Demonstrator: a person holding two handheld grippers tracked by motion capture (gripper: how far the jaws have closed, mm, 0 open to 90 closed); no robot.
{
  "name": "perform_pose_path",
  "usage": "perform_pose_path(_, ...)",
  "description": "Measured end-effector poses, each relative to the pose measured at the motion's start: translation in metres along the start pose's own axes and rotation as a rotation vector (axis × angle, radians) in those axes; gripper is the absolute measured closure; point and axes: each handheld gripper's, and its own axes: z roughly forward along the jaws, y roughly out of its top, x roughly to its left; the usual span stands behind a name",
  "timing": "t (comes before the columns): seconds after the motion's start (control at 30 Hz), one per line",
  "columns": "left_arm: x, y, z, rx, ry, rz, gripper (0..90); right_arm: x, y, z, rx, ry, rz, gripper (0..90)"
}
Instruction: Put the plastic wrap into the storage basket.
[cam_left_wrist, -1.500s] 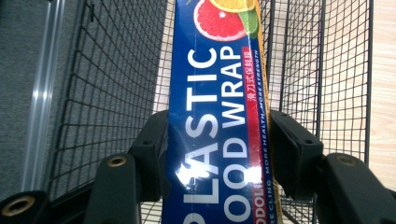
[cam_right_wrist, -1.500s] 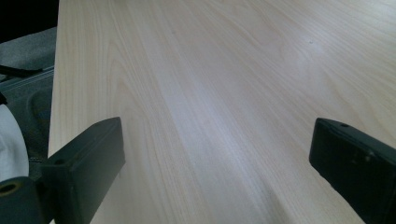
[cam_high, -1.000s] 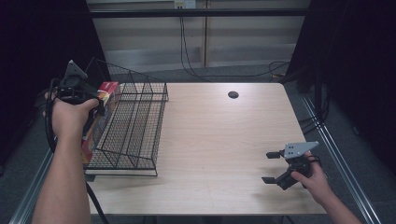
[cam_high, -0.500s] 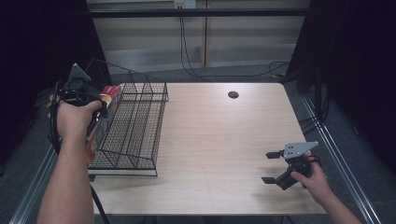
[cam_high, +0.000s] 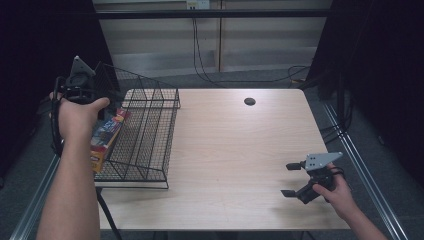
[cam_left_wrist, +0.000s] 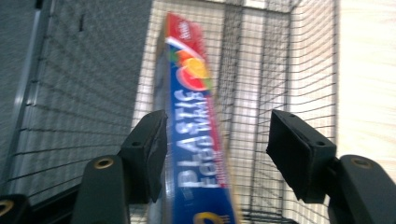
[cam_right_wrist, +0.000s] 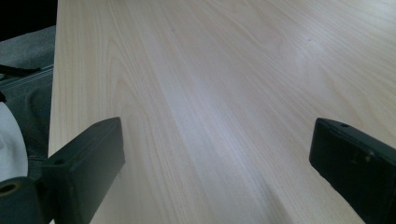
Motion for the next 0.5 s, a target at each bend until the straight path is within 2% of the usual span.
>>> perform_pose_path(0.1,-0.009,-0.002,0.000,-0.010,-0.017,0.021,36.2,0.001,0.001,0.000,-0.001,-0.001,-0.002,3.0)
perform_pose_path(0.27,-0.026,-0.001,-0.005,-0.037,-0.076,0.053,32.5,0.002,0.000,-0.001,0.003,-0.006,-0.001,3.0)
perform_pose_path(0.47,-0.046,-0.002,-0.006,-0.084,-0.121,0.093,28.7,0.001,0.000,-0.002,-0.002,-0.007,-0.001,3.0)
perform_pose_path(0.5,-0.050,-0.003,-0.006,-0.079,-0.133,0.097,28.7,0.001,0.000,-0.002,-0.002,-0.007,0.000,3.0)
